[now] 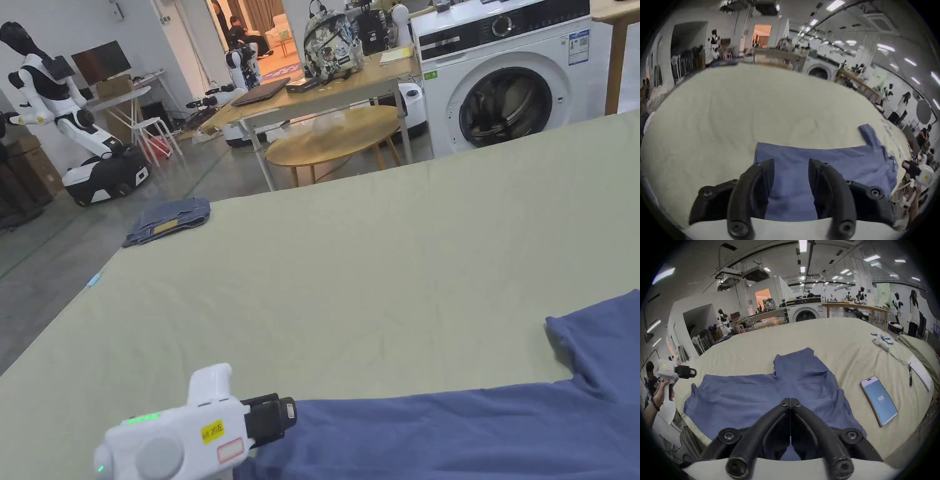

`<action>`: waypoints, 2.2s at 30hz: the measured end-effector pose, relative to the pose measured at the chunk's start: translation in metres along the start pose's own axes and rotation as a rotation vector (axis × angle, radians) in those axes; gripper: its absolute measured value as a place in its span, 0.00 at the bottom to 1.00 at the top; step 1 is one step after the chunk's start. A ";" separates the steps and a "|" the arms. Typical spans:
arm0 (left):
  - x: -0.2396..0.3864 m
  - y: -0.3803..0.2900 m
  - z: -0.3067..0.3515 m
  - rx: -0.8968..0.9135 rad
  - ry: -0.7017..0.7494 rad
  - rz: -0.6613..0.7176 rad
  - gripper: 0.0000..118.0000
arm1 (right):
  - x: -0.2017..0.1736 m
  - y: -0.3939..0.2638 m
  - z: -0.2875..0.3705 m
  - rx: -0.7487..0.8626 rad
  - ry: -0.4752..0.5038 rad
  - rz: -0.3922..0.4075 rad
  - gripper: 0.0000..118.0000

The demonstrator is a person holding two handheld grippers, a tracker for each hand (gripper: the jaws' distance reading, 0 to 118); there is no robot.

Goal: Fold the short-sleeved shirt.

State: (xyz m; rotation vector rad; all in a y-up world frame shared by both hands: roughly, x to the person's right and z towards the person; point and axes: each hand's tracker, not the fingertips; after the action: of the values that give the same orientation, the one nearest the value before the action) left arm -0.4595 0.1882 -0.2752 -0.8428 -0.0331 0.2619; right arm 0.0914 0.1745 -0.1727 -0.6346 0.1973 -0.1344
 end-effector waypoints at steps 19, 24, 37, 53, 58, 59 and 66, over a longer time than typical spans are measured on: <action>0.012 0.018 -0.091 -0.263 0.162 -0.180 0.00 | 0.073 0.089 -0.081 -0.153 -0.038 -0.003 0.57; 0.016 0.016 -0.083 -0.273 0.154 -0.155 0.00 | 0.094 0.122 -0.180 -0.391 -0.136 -0.052 0.57; 0.014 -0.008 -0.009 0.005 0.073 -0.164 0.00 | 0.082 0.103 -0.127 -0.269 -0.066 -0.018 0.02; -0.022 -0.172 0.108 0.029 0.041 -0.063 0.00 | 0.065 -0.045 0.047 -0.207 -0.135 -0.072 0.02; -0.035 -0.175 0.106 0.055 0.010 -0.017 0.00 | 0.059 -0.049 0.037 -0.185 -0.163 -0.036 0.03; -0.038 -0.175 0.105 0.059 -0.003 -0.010 0.05 | 0.060 -0.049 0.036 -0.177 -0.169 -0.021 0.08; -0.028 -0.166 0.143 0.250 -0.090 0.007 0.39 | 0.050 -0.027 0.054 -0.048 -0.193 0.045 0.41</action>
State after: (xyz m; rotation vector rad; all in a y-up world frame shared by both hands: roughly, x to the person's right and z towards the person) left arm -0.4695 0.1807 -0.0549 -0.5824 -0.0804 0.3037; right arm 0.1509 0.1746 -0.1208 -0.6860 0.0288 -0.0251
